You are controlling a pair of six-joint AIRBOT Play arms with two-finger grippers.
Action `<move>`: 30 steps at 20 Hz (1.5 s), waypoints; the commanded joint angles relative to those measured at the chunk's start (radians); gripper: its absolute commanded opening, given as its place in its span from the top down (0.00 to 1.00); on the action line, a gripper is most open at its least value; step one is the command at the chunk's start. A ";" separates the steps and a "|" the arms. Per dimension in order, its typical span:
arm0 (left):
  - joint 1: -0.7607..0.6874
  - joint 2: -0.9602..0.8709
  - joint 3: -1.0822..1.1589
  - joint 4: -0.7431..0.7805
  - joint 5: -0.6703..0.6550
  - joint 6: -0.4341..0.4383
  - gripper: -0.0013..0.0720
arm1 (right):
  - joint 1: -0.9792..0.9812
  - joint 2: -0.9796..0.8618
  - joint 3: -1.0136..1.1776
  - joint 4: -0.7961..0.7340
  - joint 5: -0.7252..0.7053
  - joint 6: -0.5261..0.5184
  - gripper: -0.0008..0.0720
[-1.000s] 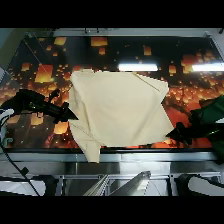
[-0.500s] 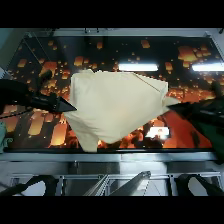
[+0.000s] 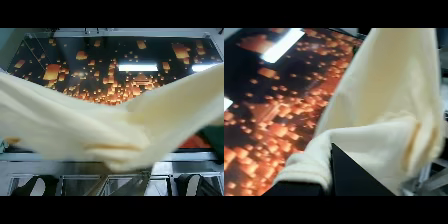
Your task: Fold the shirts.
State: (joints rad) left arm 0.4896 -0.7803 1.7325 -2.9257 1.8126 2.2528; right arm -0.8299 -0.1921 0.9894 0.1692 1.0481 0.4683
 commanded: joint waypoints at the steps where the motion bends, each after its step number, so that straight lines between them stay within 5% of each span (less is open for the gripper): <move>1: 0.020 -0.160 0.174 0.002 0.002 -0.040 0.95 | -0.098 -0.074 0.111 -0.016 -0.071 -0.087 0.97; 6: -0.066 -0.547 -0.012 0.008 -0.018 -0.042 0.95 | -0.023 -0.428 0.023 -0.018 0.131 -0.076 0.97; 11: -0.122 -0.937 -0.029 0.125 -0.140 0.017 0.95 | 0.288 -0.903 -0.186 -0.087 -0.016 -0.160 0.97; 14: -0.152 -1.202 0.150 0.132 -0.142 -0.081 0.95 | 0.376 -1.217 -0.161 0.013 -0.036 -0.153 0.97; 17: -0.170 -1.384 0.326 0.130 -0.145 -0.161 0.95 | 0.384 -1.453 -0.079 0.119 0.087 -0.101 0.97; 21: -0.143 -1.428 0.301 0.135 -0.190 -0.211 0.95 | 0.385 -1.522 -0.024 0.081 0.212 -0.014 0.97; 24: -0.116 -1.427 0.229 0.203 -0.145 -0.232 0.97 | 0.392 -1.521 -0.056 -0.106 0.233 0.076 0.97; 30: -0.119 -1.427 0.219 0.414 -0.160 -0.309 0.98 | 0.437 -1.521 -0.226 -0.151 0.197 0.039 0.97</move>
State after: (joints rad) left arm 0.3779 -2.2044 1.9575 -2.6080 1.6569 1.9755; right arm -0.4091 -1.7096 0.8242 0.0532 1.2552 0.5098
